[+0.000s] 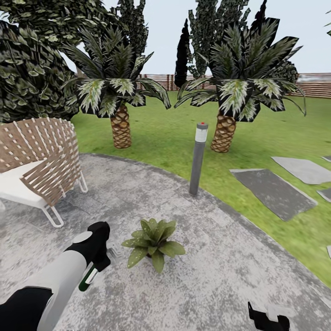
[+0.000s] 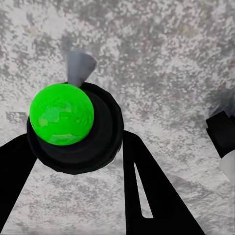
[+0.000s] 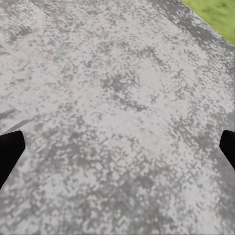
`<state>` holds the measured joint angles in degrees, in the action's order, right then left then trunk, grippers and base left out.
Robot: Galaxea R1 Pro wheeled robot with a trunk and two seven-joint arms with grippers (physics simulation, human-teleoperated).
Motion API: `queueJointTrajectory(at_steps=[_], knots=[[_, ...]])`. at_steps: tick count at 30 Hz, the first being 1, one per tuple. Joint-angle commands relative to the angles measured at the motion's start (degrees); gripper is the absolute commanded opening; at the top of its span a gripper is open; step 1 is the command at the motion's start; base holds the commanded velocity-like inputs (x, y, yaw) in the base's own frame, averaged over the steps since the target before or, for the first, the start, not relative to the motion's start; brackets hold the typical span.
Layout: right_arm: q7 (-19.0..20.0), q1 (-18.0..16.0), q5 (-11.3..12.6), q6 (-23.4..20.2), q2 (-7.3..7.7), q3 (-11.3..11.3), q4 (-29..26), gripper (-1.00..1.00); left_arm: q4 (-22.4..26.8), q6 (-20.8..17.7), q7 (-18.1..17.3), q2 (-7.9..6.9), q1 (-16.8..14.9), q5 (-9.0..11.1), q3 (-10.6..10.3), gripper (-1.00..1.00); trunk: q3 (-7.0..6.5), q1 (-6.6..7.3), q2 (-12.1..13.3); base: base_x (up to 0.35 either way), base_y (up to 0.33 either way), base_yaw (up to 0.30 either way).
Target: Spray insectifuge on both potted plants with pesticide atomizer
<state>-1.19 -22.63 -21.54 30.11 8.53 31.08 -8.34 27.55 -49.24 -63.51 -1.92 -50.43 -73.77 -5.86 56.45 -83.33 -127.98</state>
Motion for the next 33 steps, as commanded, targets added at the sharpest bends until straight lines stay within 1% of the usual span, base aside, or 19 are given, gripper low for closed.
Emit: queueJointTrajectory(at_steps=[1,5,18,20,22,24,29,33], knots=[[-0.1,0.0,-0.6,0.2,0.0,0.4,0.1,1.0,0.1,-0.3,-0.6,-0.03,0.0,-0.3,-0.3,-1.0,0.05,0.01,0.0,0.063,-0.045,0.237],[-0.2,-0.1,-0.6,0.3,0.0,0.5,0.1,1.0,0.1,-0.3,-0.6,-0.03,0.0,-0.3,-0.3,-1.0,0.05,0.01,0.0,0.149,-0.176,0.072],[-0.1,0.0,-0.6,0.2,0.0,0.5,0.1,1.0,0.3,-0.3,-0.5,-0.01,0.0,-0.3,-0.4,-1.0,0.05,0.01,0.0,0.15,-0.243,0.003],[-0.1,0.0,-0.6,0.2,0.0,0.5,0.1,1.0,1.3,-0.4,-0.5,0.04,-0.3,-0.3,-0.5,-1.0,0.05,0.01,0.0,0.123,-0.261,0.0],[-0.2,0.0,-0.6,0.2,0.0,0.5,0.1,1.0,5.4,-2.1,-0.8,0.13,-0.6,-0.4,-0.6,-1.0,0.05,0.01,0.0,0.122,-0.261,0.0],[-0.1,0.0,-0.6,0.2,0.0,0.5,0.1,1.0,7.2,-3.7,-1.0,0.17,-0.6,-0.7,-0.8,-1.0,0.05,0.01,0.0,0.122,-0.261,0.0],[-0.1,0.0,-0.6,0.2,0.0,0.5,0.1,1.0,7.8,-4.1,-1.1,0.09,-0.6,-0.9,-0.9,-1.0,0.05,0.01,0.0,0.129,-0.261,0.0],[-0.2,-0.1,-0.6,0.2,0.0,0.5,0.1,1.0,7.4,-3.9,-1.2,0.12,-0.6,-0.8,-1.0,-1.0,0.05,0.01,0.0,0.147,-0.232,0.0]])
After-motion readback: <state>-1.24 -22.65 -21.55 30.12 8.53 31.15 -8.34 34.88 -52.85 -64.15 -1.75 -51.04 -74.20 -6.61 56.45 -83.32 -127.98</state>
